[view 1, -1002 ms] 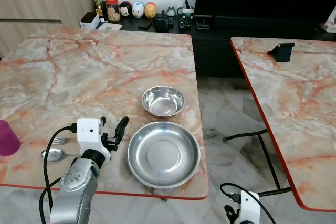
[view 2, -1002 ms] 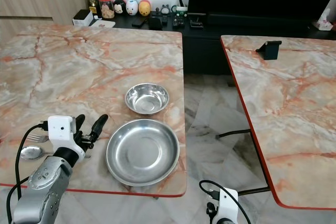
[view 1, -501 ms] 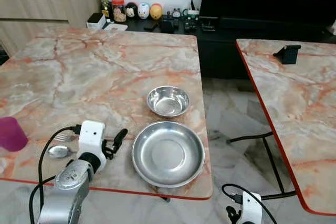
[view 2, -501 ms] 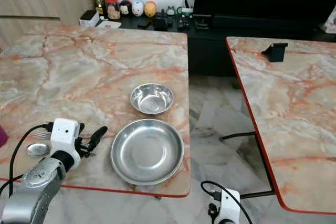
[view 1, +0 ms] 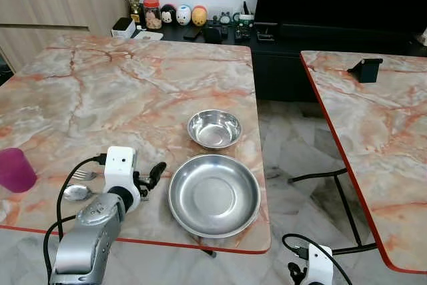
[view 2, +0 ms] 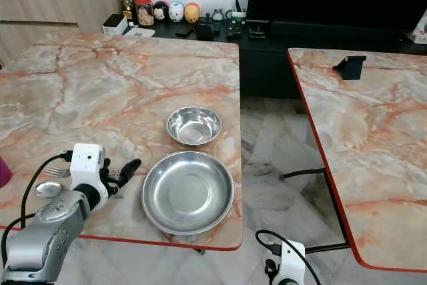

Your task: Setting the table

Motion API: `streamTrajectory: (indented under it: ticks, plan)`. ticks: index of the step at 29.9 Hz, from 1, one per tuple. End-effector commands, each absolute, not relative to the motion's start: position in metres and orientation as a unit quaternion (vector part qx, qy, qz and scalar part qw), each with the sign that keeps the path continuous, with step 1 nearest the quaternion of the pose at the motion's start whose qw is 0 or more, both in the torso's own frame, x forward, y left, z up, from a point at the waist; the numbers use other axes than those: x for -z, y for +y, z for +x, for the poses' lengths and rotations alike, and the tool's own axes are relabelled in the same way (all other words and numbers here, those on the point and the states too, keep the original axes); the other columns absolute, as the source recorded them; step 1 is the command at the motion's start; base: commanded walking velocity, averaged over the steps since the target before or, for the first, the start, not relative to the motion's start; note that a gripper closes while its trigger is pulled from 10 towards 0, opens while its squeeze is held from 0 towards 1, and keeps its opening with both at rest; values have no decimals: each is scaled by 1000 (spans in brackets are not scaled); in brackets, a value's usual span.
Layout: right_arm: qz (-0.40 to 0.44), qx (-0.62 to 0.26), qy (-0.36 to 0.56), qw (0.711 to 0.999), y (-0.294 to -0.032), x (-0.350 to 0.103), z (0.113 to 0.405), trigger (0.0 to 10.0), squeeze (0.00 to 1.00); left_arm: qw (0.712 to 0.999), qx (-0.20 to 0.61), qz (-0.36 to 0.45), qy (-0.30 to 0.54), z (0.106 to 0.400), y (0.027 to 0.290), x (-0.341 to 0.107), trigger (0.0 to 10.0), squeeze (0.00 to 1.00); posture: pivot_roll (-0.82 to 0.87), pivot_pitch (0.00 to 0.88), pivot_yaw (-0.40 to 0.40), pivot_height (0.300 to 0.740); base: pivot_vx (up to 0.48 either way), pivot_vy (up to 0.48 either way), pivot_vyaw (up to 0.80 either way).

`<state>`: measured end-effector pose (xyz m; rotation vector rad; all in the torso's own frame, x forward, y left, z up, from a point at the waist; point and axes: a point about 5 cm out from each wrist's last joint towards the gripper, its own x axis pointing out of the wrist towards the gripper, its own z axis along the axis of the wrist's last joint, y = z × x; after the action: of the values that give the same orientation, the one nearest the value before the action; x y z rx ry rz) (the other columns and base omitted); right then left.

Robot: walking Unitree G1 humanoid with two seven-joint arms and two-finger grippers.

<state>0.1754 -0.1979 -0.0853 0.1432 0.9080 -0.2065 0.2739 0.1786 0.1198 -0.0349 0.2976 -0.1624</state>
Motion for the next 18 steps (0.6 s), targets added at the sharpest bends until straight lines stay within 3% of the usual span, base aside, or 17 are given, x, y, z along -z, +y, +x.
streamTrajectory:
  ticks: [1, 5, 18]
  plan:
    - [73, 105, 439, 889, -199, 85, 176, 10000, 0, 984, 91, -27, 152, 274, 176, -126, 10000, 0, 106, 0, -60, 740, 0, 0, 0]
    - [74, 104, 440, 889, -199, 85, 176, 10000, 0, 975, 116, -35, 187, 271, 170, -128, 10000, 0, 107, 0, -61, 740, 0, 0, 0]
    - [73, 104, 440, 889, -200, 85, 176, 10000, 0, 965, 184, -30, 183, 266, 151, -137, 10000, 0, 110, 0, -64, 740, 0, 0, 0]
